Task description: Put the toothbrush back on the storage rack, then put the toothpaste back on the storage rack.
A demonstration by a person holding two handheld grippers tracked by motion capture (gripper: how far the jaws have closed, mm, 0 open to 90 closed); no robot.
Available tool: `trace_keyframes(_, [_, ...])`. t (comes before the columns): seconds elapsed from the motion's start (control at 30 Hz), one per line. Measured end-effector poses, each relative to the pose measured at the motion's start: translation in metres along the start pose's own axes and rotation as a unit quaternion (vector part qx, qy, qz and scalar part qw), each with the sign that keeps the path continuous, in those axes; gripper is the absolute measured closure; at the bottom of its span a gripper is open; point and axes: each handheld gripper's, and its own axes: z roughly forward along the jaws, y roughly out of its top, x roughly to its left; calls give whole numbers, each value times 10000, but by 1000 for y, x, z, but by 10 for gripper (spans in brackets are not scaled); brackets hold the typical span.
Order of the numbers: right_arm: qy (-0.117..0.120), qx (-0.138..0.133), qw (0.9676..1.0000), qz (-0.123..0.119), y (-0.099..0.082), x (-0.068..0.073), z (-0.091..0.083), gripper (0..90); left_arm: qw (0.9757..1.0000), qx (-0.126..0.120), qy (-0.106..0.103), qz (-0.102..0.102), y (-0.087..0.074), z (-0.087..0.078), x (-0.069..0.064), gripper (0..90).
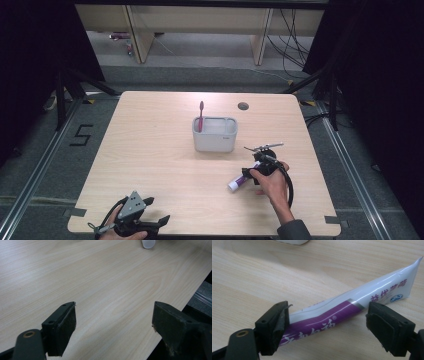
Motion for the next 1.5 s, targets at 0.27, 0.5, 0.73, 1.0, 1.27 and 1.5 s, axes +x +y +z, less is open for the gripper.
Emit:
trace_keyframes(0.27, [-1, 120, 9999, 105, 2, 0, 2, 170, 9999, -54, -3, -91, 0, 2, 0, 191])
trace_keyframes(0.5, [-67, 276, 9996, 57, 6, 2, 6, 168, 10000, -40, 37, -77, -2, -2, 1, 191])
trace_keyframes(0.73, [-63, 422, 9991, -35, 8, 0, 7, 176, 9999, -85, 24, -134, -4, -3, 1, 191])
trace_keyframes(1.0, [36, 610, 9981, -41, 11, -1, 10, 250, 9999, -75, 34, -122, -3, -2, 0, 191])
trace_keyframes(1.27, [143, 865, 9959, -205, 13, -3, 9, 378, 9999, -37, 9, -95, -1, -2, 1, 191])
trace_keyframes(1.5, [202, 1146, 9923, -418, 14, -6, 13, 474, 9999, -67, -13, -91, -1, -2, 1, 191])
